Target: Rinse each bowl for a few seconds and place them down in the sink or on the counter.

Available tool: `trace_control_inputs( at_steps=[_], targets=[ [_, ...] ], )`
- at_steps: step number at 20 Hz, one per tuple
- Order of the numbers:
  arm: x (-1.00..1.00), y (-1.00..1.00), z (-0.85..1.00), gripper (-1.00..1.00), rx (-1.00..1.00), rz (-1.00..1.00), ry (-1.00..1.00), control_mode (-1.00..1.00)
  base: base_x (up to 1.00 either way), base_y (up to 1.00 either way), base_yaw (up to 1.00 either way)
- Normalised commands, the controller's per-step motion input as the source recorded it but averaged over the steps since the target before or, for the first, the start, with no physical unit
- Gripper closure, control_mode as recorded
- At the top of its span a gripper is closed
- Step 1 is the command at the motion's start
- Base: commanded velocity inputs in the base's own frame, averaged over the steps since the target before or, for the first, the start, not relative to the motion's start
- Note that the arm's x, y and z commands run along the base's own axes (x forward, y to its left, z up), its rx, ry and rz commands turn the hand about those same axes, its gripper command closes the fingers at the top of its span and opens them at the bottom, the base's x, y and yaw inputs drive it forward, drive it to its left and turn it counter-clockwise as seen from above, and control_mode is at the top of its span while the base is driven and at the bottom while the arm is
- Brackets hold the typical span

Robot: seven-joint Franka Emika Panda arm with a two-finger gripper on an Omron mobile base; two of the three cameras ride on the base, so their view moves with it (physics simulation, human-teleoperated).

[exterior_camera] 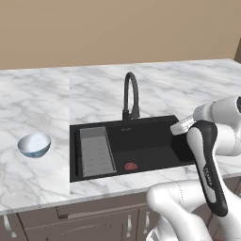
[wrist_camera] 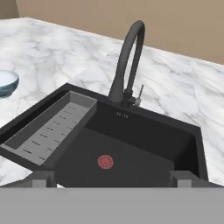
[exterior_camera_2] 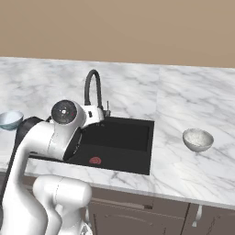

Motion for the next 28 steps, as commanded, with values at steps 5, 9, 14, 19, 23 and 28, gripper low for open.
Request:
trace_control_inputs(
  at_steps=[5, 9, 14, 19, 23, 28],
  targets=[
    [0.19, -0.05, -0.03, -1.0, -0.02, 0.05, -0.14, -1.0, 0.0, 0.0, 0.0],
    [0.26, -0.04, -0.08, -1.0, 0.0, 0.05, -0.14, -1.0, 0.0, 0.0, 0.0],
    [0.23, -0.02, -0.08, -1.0, 0.0, 0.06, -0.14, -1.0, 0.0, 0.0, 0.0],
    [0.29, -0.05, -0.01, -1.0, 0.04, 0.05, -0.07, -1.0, 0.0, 0.0, 0.0],
    [0.35, 0.0, -0.01, -1.0, 0.04, 0.05, -0.07, -1.0, 0.0, 0.0, 0.0],
    [0.4, 0.0, -0.07, -1.0, 0.07, 0.05, -0.02, -1.0, 0.0, 0.0, 0.0]
  ],
)
